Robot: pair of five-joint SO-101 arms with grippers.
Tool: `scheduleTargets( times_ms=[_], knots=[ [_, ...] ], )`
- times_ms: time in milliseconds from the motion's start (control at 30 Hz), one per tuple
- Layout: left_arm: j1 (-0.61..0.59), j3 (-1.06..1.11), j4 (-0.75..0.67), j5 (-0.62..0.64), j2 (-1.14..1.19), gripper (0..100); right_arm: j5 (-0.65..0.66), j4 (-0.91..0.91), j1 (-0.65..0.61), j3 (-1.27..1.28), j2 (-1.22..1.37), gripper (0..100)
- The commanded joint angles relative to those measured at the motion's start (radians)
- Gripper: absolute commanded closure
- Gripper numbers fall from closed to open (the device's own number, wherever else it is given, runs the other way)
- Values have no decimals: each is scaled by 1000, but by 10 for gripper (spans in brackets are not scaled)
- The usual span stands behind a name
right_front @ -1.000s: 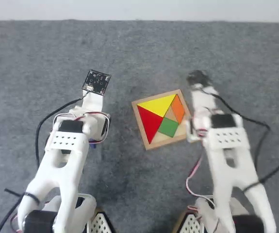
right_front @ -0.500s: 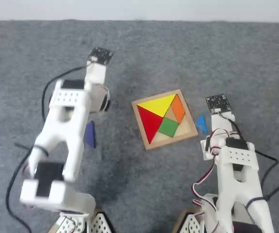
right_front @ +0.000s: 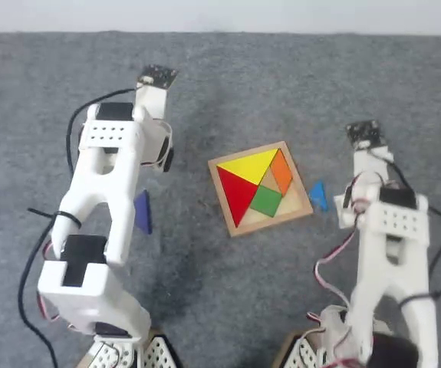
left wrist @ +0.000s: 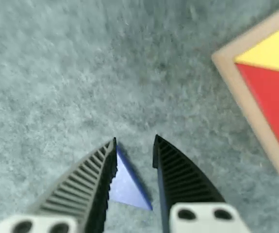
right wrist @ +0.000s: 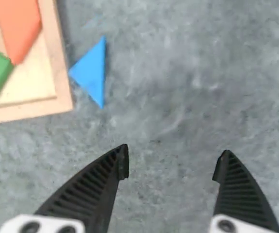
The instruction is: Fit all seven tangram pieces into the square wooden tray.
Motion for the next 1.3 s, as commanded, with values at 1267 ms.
scheduleTargets(
  times_ms=[1267],
  knots=[
    [-187, 412, -92, -189, -89, 782, 40, -297, 39, 410, -147, 707]
  ],
)
